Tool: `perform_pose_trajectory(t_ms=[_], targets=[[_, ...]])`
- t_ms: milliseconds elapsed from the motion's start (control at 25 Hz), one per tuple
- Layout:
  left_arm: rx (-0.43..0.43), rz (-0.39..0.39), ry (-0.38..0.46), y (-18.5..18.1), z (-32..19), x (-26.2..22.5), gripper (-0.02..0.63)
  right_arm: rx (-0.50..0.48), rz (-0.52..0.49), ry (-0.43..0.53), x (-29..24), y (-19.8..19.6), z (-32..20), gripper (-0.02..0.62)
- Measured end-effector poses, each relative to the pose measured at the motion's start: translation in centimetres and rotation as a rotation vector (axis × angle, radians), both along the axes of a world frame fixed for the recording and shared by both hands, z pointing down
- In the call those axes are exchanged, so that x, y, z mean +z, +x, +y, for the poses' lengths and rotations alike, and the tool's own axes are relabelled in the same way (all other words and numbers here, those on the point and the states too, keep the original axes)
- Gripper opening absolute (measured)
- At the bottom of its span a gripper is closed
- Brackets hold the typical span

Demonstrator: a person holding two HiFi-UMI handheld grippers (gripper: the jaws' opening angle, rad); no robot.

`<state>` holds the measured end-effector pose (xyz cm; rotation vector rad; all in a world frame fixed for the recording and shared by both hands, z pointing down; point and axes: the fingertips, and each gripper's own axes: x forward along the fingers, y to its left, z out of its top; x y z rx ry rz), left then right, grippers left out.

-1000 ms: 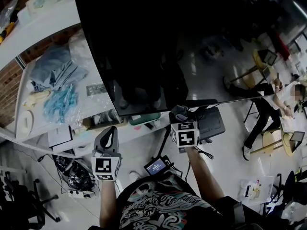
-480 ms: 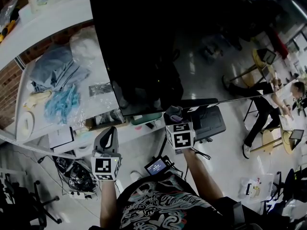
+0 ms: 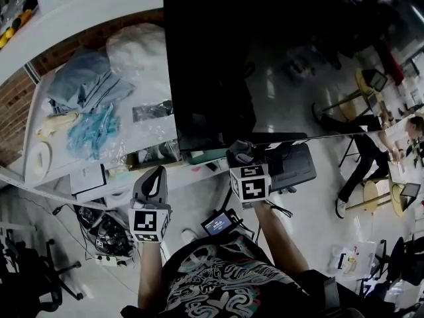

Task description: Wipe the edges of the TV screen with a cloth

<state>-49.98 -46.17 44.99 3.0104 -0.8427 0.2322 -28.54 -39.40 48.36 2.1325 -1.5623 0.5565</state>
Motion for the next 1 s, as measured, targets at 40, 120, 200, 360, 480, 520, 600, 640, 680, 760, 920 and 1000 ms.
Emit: perform_pose_trajectory(t_ms=[40, 120, 200, 360, 480, 520, 600, 640, 680, 760, 920, 1000], targets=[[-0.001, 0.001, -0.001, -0.1, 0.0, 0.1, 0.018, -0.001, 0.000, -0.001, 0.0, -0.2, -0.1, 0.209], [-0.003, 0.004, -0.003, -0.4, 0.0, 0.2, 0.017, -0.005, -0.001, -0.002, 0.1, -0.5, -0.2, 0.209], [-0.004, 0.004, -0.004, -0.6, 0.0, 0.2, 0.017, -0.011, -0.004, -0.003, 0.1, -0.9, -0.4, 0.209], [-0.005, 0.001, -0.005, -0.8, -0.3, 0.3, 0.018, -0.021, -0.009, 0.000, 0.1, -1.5, -0.8, 0.209], [-0.007, 0.000, -0.007, -1.1, -0.5, 0.3, 0.017, -0.023, -0.018, -0.002, 0.1, -1.9, -1.0, 0.209], [-0.008, -0.001, -0.007, -1.2, -0.5, 0.4, 0.018, -0.023, -0.022, -0.002, 0.1, -2.0, -1.1, 0.209], [-0.010, -0.002, -0.008, -1.4, -0.6, 0.4, 0.017, -0.024, -0.027, -0.002, 0.1, -2.1, -1.2, 0.209], [-0.011, -0.001, -0.009, -1.5, -0.7, 0.4, 0.017, -0.025, -0.028, -0.002, 0.1, -2.2, -1.2, 0.209], [-0.012, 0.000, -0.010, -1.5, -0.8, 0.4, 0.017, -0.026, -0.028, -0.002, 0.1, -2.3, -1.3, 0.209], [-0.015, 0.001, -0.014, -1.7, -1.0, 0.5, 0.018, -0.028, -0.029, -0.001, 0.0, -2.6, -1.5, 0.209], [-0.018, -0.001, -0.020, -2.0, -1.1, 0.8, 0.017, -0.034, -0.034, 0.000, 0.0, -3.1, -1.8, 0.209], [-0.018, 0.000, -0.020, -2.1, -1.3, 0.9, 0.018, -0.037, -0.038, 0.001, 0.0, -3.4, -2.0, 0.209]])
